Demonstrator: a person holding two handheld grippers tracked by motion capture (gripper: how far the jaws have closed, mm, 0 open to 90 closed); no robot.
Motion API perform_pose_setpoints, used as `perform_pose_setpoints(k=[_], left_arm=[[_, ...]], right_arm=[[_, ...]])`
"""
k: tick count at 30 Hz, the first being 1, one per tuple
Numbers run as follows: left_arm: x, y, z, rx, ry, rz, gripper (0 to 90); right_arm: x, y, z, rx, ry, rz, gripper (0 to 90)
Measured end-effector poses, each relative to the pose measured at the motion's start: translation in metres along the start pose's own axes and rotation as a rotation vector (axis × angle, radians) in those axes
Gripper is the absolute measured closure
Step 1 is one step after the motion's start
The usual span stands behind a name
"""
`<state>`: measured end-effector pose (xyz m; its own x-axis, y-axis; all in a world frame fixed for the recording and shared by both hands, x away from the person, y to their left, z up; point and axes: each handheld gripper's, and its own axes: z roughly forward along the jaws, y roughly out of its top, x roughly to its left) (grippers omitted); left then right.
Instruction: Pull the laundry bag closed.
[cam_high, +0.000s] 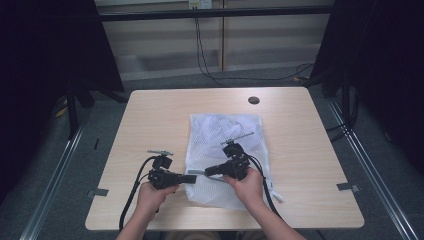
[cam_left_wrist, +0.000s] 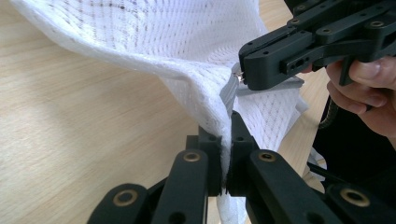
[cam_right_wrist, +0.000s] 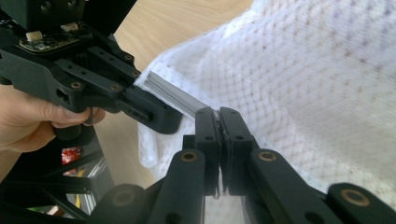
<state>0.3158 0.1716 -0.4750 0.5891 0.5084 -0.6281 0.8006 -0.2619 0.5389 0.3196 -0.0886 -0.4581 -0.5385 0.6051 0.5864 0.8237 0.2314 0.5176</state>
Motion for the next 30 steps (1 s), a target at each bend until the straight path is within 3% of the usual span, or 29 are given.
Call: perform_pose_setpoints(k=[30], left_arm=[[-0.0006,-0.0002,0.0013,0.000,-0.006,0.003,88.2]], right_arm=[[-0.0050,-0.0029,-0.0044,0.014,0.013,0.009,87.1]])
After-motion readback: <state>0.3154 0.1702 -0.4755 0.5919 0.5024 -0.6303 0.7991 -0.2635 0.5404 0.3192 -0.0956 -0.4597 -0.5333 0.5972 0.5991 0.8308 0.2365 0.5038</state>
